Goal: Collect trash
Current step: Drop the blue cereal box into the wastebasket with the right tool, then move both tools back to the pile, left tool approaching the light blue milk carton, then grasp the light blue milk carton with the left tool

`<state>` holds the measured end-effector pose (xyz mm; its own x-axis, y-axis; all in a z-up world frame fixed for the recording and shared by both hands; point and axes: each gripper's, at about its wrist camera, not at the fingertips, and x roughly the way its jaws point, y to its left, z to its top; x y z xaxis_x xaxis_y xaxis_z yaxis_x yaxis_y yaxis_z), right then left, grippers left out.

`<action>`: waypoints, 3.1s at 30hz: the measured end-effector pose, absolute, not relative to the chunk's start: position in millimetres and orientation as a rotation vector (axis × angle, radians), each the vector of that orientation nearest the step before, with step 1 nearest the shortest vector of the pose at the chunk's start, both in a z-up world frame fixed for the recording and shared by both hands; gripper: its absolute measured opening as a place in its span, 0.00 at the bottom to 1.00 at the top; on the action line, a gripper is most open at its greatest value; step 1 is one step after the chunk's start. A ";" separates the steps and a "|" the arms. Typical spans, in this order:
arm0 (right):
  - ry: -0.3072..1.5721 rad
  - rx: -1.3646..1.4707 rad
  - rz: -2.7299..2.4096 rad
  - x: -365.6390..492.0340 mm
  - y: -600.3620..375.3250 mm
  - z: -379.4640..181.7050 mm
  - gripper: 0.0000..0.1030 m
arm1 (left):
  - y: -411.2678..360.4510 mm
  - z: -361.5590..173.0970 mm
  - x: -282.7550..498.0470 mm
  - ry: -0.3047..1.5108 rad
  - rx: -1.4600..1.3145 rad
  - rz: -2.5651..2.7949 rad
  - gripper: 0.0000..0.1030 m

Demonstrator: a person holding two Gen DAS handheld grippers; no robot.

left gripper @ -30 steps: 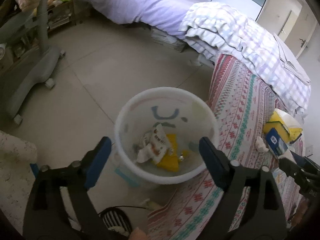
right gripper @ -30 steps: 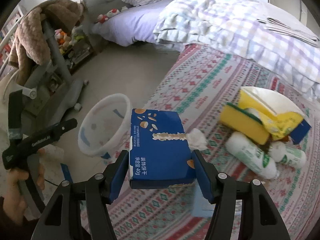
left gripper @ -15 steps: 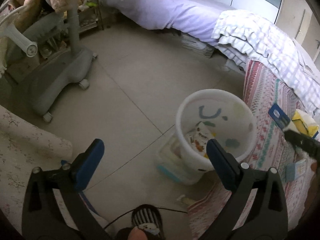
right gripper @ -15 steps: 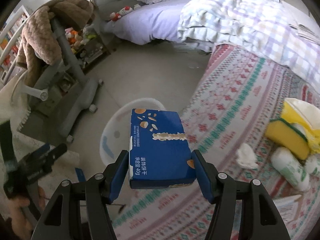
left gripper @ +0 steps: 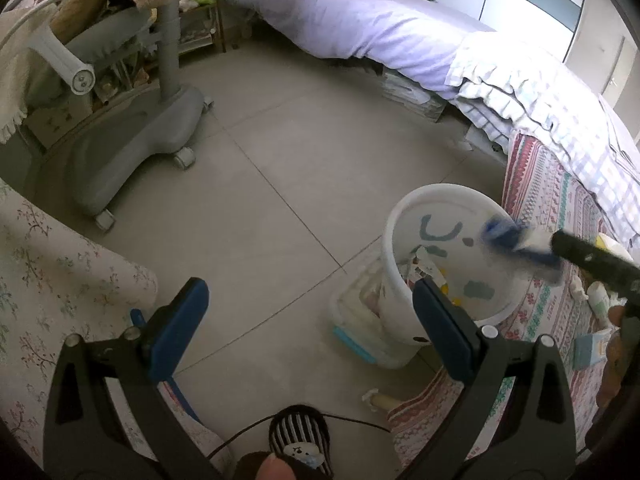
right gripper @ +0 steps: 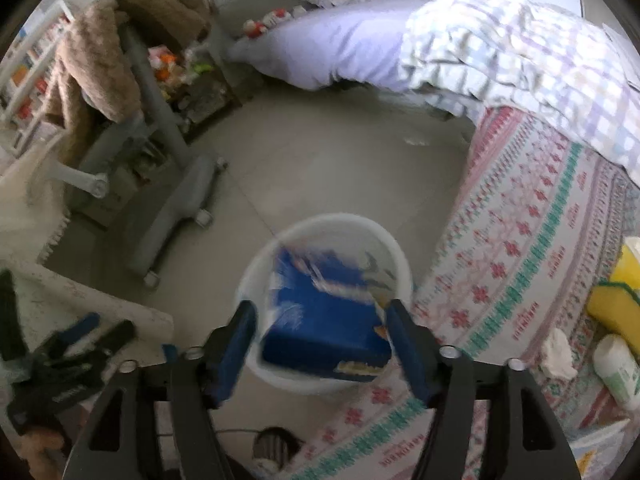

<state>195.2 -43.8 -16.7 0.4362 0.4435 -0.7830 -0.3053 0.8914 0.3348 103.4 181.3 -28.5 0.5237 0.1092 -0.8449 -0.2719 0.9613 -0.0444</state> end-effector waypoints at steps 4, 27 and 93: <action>1.001 0.176 0.457 193.4 -51.1 -7.8 0.89 | 176.9 -27.3 103.7 0.994 -0.166 0.220 0.98; 0.960 0.100 0.217 123.2 -200.7 11.0 0.90 | 96.3 -22.0 111.6 1.003 -0.134 0.063 0.99; 1.131 0.295 -0.140 21.0 -432.9 -64.0 0.92 | -222.5 -77.2 104.4 1.031 0.516 -0.601 0.53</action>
<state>21.0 -432.9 -64.0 0.4225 0.0390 -0.9055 0.2580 0.9526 0.1614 104.4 -222.5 -77.2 0.3827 -0.2148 -0.8985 0.6761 0.7280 0.1139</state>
